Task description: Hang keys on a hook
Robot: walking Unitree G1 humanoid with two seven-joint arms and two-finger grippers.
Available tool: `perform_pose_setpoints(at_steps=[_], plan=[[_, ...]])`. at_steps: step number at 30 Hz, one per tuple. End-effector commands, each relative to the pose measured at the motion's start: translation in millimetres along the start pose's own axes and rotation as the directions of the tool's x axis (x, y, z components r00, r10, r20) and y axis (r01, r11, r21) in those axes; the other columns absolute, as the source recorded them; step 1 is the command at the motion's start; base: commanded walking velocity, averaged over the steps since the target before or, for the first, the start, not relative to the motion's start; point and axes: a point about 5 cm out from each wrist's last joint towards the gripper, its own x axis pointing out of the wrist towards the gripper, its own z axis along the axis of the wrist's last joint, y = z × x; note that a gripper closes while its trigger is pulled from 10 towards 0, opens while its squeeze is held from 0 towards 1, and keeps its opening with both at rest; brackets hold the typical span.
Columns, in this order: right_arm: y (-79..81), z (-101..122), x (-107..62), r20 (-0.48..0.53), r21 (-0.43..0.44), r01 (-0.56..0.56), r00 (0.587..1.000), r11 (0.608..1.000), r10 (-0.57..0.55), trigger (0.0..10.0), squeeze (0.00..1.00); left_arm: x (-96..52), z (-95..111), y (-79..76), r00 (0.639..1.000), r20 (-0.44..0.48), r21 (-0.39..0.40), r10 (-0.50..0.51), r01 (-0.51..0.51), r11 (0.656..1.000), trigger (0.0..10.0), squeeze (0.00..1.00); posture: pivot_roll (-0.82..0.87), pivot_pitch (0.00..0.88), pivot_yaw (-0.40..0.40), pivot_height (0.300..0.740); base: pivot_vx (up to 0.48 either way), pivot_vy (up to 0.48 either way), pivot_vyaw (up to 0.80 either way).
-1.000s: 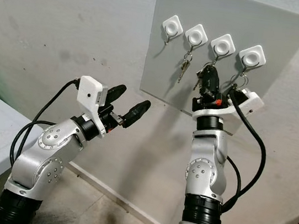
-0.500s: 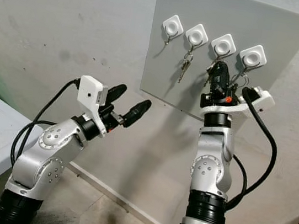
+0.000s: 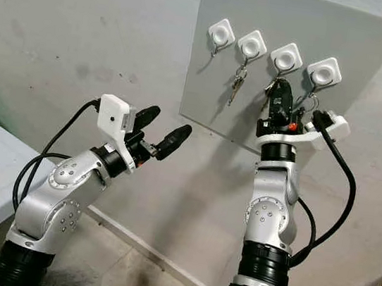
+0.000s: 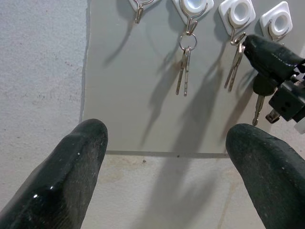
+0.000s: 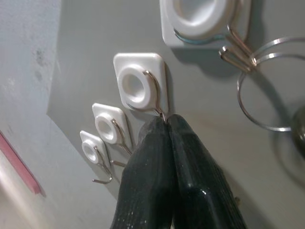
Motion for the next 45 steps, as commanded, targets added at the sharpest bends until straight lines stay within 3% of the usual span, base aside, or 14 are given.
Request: perform_pose_setpoints(at_steps=[1,6,12,13,20,28,35,45], plan=[[1.1,0.7,4.4,0.001,0.029,0.009,1.000,1.000,-0.009,10.0,0.00,1.8,8.1,-2.8,1.000,0.023,0.012,-0.011,0.011,1.000,10.0,0.00,0.04,0.015,-0.039,0.740,0.000,0.000,0.00],[-4.6,-2.0,2.8,-0.011,0.116,0.063,0.998,0.991,-0.062,10.0,0.00,2.0,8.8,-2.7,1.000,0.025,0.010,-0.009,0.009,1.000,10.0,0.00,0.04,0.017,-0.041,0.740,0.000,0.000,0.00],[-10.5,-5.7,-3.0,-0.020,0.092,0.090,0.996,0.992,-0.089,10.0,0.00,1.7,9.0,-2.7,1.000,0.025,0.009,-0.006,0.006,1.000,10.0,0.00,0.04,0.018,-0.040,0.740,0.000,0.000,0.00],[-10.3,-6.6,-4.6,-0.021,0.091,0.084,0.996,0.992,-0.082,10.0,1.00,1.7,9.1,-2.4,1.000,0.025,0.010,-0.004,0.004,1.000,10.0,0.00,0.04,0.018,-0.040,0.740,0.000,0.000,0.00],[-8.8,-9.4,-8.5,-0.025,0.051,0.068,0.997,0.996,-0.067,10.0,1.00,1.7,8.3,0.2,1.000,0.023,0.018,0.013,-0.013,1.000,10.0,0.00,0.04,0.020,-0.041,0.740,0.000,0.000,0.00],[-11.2,-20.3,-28.8,-0.099,-0.130,0.008,0.995,0.991,-0.021,10.0,1.00,-2.8,-1.8,12.9,0.991,0.017,0.039,0.130,-0.131,0.991,10.0,0.00,0.04,0.016,-0.048,0.740,0.000,0.000,0.00],[-19.7,-30.8,-53.2,-0.183,-0.270,-0.029,0.983,0.962,-0.022,10.0,1.00,-10.9,-19.7,26.1,0.971,-0.024,0.019,0.236,-0.236,0.972,10.0,0.00,0.04,0.010,-0.051,0.740,0.000,0.000,0.00],[-27.5,-34.9,-71.2,-0.225,-0.339,-0.030,0.973,0.940,-0.050,10.0,1.00,-23.6,-41.6,42.4,0.932,-0.063,0.000,0.358,-0.358,0.934,10.0,0.00,0.03,0.005,-0.052,0.740,0.000,0.000,0.00]])
